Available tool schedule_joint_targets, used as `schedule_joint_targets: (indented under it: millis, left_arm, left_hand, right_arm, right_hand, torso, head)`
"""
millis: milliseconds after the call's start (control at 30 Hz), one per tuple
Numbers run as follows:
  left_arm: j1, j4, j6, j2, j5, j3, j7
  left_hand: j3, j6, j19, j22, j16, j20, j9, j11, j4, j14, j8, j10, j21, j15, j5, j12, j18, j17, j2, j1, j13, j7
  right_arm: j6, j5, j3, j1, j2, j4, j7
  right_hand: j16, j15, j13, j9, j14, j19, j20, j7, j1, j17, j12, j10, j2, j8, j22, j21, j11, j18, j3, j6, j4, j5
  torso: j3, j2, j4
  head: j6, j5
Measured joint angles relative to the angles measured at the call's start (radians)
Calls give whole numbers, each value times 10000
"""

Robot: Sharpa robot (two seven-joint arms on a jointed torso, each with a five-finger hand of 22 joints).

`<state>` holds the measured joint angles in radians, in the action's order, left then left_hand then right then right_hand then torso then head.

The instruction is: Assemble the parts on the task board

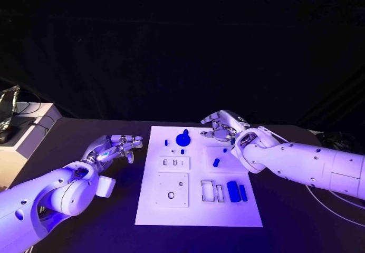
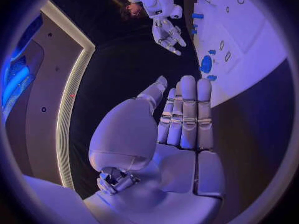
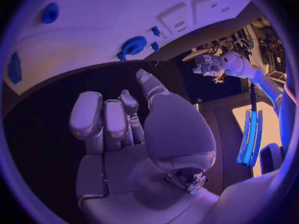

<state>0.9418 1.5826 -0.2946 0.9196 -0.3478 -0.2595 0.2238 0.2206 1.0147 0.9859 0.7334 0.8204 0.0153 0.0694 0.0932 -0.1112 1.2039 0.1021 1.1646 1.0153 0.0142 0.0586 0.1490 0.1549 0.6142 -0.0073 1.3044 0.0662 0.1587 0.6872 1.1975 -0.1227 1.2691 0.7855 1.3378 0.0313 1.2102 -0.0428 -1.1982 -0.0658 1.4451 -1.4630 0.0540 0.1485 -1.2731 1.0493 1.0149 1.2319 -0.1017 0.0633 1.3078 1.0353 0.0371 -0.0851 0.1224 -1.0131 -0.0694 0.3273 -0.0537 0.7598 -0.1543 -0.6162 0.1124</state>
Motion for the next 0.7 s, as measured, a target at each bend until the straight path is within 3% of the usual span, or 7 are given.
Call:
schedule_joint_targets:
  millis: [133, 267, 400, 567, 700]
  left_arm:
    - [0, -31, -20, -12, -5, 0, 7]
    - [-1, -34, -26, -37, -7, 0, 26]
    - [-24, -36, -26, -68, -7, 0, 51]
    - [-58, -53, -22, -108, -3, -1, 81]
    - [-75, -63, -18, -121, 0, -1, 95]
  left_hand:
    - [-65, 0, 27, -160, -169, 50, 0, -27, 65, 0, 24, 28, -192, 0, 0, -32, 1, -171, 0, 0, 0, 0]
    - [-164, 1, 101, -230, -256, 13, 0, -112, 64, 38, 24, 296, -319, -38, 0, 83, 5, -243, -4, 5, 38, -1]
    - [-235, 1, 102, -321, -384, 12, 0, -108, 65, 38, 24, 293, -493, -38, 0, 131, 3, -322, -41, 41, 44, -1]
    - [-372, 1, 155, -383, -414, -20, 0, -89, 60, 38, 24, 192, -615, -38, 0, 219, -1, -341, -5, 76, 40, -1]
    - [-399, 1, 190, -408, -430, -46, 0, -91, 64, 38, 24, 163, -656, -38, 0, 244, -9, -346, 26, 107, 31, -1]
  right_arm:
    - [-180, -1026, 12, 80, 749, -22, 870]
    - [-729, -1731, 12, 87, 1183, -364, 1452]
    - [-1319, -2068, 5, 80, 1479, -717, 1781]
    - [-1900, -2135, 4, 65, 1632, -1288, 1945]
    - [-2237, -2076, 5, -5, 1589, -1641, 1986]
  right_hand:
    - [72, 0, -17, -11, 0, 0, -1, -58, -424, 158, 60, 1, -188, 0, 3, 297, 0, 2, -333, -272, -76, -482]
    - [126, 0, -19, -21, 1, 1, -1, 1, -893, 327, 79, 2, -265, 0, 3, 542, 0, 3, -979, -229, 72, -307]
    - [126, 1, -20, -20, 1, 1, -2, 0, -1025, 382, 79, 1, -286, 0, 2, 603, 0, 4, -1044, -136, 111, -77]
    - [125, 1, -59, -20, 1, 2, -2, 1, -1118, 434, 79, 1, -278, 0, 2, 686, 1, 4, -1053, -135, 13, 275]
    - [125, 1, -60, -20, 1, 2, -3, 0, -1118, 440, 79, 2, -278, 0, 1, 692, 1, 5, -1066, -134, 1, 291]
  torso:
    - [17, -12, 55]
    - [53, -14, 118]
    - [98, -16, 159]
    - [128, -28, 172]
    - [139, -29, 163]
  head:
    - [119, 50]
    - [206, 121]
    - [203, 193]
    - [157, 221]
    - [143, 253]
